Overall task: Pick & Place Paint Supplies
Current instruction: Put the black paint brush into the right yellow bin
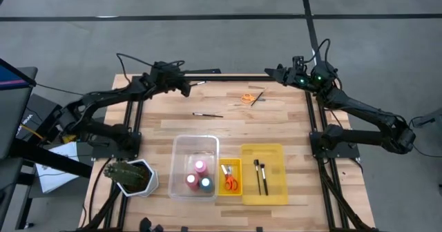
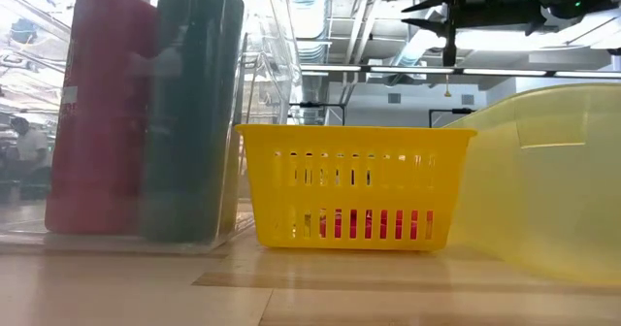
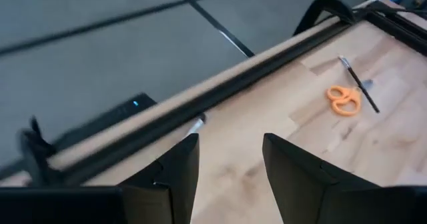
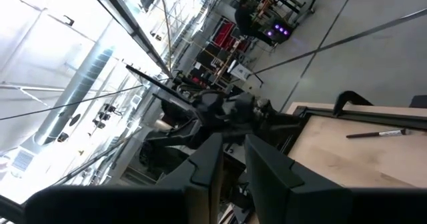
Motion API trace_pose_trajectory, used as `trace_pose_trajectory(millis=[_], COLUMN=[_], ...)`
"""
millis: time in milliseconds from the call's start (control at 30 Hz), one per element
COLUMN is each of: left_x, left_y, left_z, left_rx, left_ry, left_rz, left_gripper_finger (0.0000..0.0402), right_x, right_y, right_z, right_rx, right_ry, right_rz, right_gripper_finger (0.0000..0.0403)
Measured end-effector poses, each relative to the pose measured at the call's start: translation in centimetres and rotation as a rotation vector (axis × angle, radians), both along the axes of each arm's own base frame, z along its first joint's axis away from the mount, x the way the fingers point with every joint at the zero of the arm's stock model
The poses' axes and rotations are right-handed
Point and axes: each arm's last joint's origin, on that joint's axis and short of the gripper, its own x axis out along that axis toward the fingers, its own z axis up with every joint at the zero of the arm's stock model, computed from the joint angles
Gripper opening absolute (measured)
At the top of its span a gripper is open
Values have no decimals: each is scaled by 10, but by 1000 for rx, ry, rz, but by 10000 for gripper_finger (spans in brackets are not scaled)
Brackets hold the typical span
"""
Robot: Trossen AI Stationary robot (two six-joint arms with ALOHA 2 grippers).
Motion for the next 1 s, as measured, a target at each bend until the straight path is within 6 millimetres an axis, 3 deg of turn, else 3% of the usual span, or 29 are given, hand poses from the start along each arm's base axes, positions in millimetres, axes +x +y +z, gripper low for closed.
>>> trace_pose_trajectory(millis=[467, 1000], left_x=[0, 11], left_y=[17, 37], left_z=[-30, -78], left_rx=[-472, -517], left_ry=[-266, -273], left_rz=[215, 456], left_gripper_finger=[186, 186], right_x=[0, 0], right_y=[0, 1], right_z=[0, 0], right_rx=[-15, -24], right_ry=[5, 9], right_rz=[-1, 22], right_gripper_finger=[62, 62])
